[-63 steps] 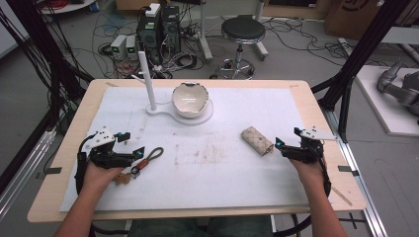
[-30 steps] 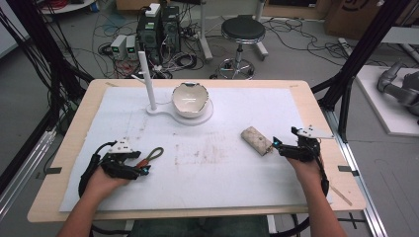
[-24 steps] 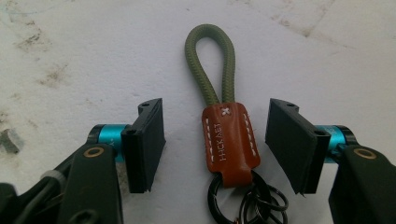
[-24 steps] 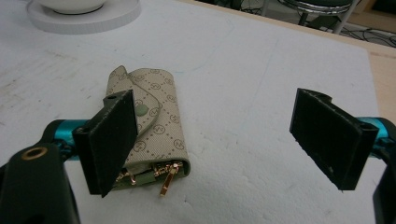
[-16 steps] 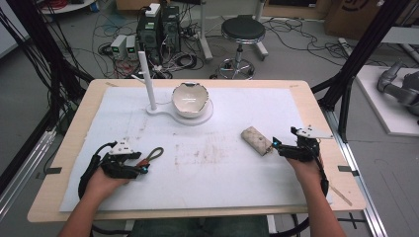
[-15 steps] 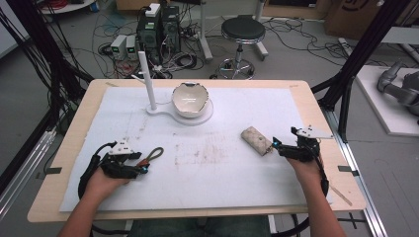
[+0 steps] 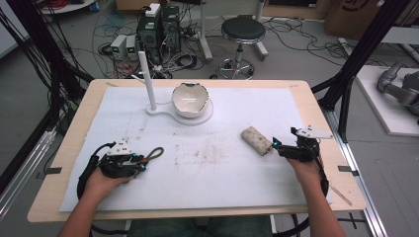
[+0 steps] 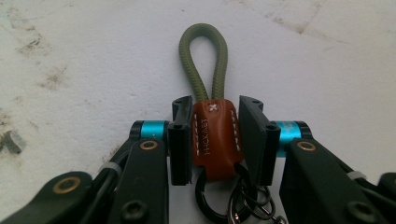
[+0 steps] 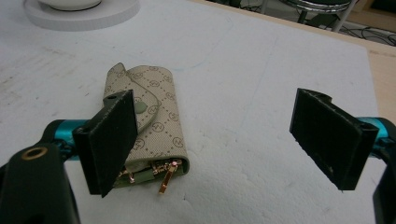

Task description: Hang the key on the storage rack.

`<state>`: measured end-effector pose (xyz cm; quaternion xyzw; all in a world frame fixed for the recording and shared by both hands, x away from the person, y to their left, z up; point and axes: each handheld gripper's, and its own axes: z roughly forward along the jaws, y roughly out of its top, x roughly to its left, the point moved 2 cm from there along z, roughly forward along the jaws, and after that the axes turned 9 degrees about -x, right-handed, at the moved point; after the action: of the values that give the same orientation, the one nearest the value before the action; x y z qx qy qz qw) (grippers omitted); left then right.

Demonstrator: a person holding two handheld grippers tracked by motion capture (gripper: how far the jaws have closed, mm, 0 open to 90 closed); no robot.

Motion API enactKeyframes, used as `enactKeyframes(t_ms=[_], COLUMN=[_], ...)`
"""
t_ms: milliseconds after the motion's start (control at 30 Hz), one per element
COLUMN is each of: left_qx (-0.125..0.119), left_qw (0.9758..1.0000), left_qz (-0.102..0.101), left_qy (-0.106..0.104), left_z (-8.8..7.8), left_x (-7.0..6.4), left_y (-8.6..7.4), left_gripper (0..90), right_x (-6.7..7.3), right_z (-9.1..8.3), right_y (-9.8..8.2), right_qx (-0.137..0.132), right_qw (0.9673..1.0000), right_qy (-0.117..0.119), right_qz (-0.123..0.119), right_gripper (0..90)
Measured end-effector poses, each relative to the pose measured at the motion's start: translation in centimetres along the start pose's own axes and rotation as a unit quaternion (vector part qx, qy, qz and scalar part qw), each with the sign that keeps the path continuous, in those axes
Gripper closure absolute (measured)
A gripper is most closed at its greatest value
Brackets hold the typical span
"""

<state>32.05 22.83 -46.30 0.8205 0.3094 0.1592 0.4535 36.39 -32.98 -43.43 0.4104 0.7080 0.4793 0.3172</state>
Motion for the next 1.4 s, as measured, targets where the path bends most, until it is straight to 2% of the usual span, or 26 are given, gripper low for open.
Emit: enactKeyframes(t_ms=[133, 267, 300, 400, 533, 600, 667, 700, 867, 1000, 1267, 1400], left_qx=[0.006, 0.005, 0.004, -0.009, -0.038, -0.058, -0.065, -0.077, -0.093, -0.101, -0.126, -0.129], left_qw=[1.0000, 0.9999, 0.9998, 0.9996, 0.9990, 0.9980, 0.9975, 0.9965, 0.9948, 0.9943, 0.9904, 0.9894], left_qz=[0.006, 0.010, 0.016, 0.027, 0.022, 0.017, 0.017, 0.018, 0.020, 0.017, 0.035, 0.037], left_qy=[0.001, -0.009, -0.011, -0.007, 0.005, 0.018, 0.021, 0.027, 0.036, 0.029, 0.045, 0.056], left_z=[0.0, 0.2, 0.3, 0.2, -0.6, -1.3, -1.5, -1.8, -2.2, -2.3, -2.0, -2.0], left_x=[-0.1, -0.2, -0.3, -0.5, -0.2, 0.0, 0.0, 0.1, 0.2, 0.2, -0.2, 0.2], left_y=[0.2, 0.4, 0.6, 1.1, 1.8, 2.3, 2.5, 2.8, 3.4, 3.9, 5.9, 6.8], left_gripper=[68.6, 69.3, 69.4, 69.4, 69.4, 69.5, 69.5, 69.5, 69.5, 69.5, 69.5, 69.5], right_x=[0.2, 0.2, 0.2, 0.1, 0.0, 0.0, 0.0, 0.0, -0.1, -0.1, -0.1, -0.1], right_z=[0.0, 0.1, 0.1, 0.0, 0.0, 0.1, 0.1, 0.0, 0.0, -0.1, -0.1, -0.3], right_y=[0.0, 0.0, 0.0, 0.0, 0.0, 0.0, 0.0, 0.0, 0.0, 0.0, -0.1, -0.1], right_qx=[0.002, 0.002, 0.002, 0.002, 0.005, 0.003, 0.002, 0.002, 0.001, 0.002, 0.003, 0.004], right_qw=[1.0000, 1.0000, 1.0000, 1.0000, 1.0000, 1.0000, 1.0000, 1.0000, 1.0000, 1.0000, 1.0000, 1.0000], right_qy=[0.001, 0.000, -0.001, -0.003, -0.004, -0.003, -0.003, -0.004, -0.005, -0.004, -0.007, -0.007], right_qz=[-0.004, -0.006, -0.005, -0.004, -0.001, -0.004, -0.003, -0.002, 0.000, 0.000, 0.003, 0.000], right_gripper=[15.4, 15.4, 15.4, 15.4, 15.4, 15.4, 15.4, 15.4, 15.3, 15.4, 15.4, 15.3])
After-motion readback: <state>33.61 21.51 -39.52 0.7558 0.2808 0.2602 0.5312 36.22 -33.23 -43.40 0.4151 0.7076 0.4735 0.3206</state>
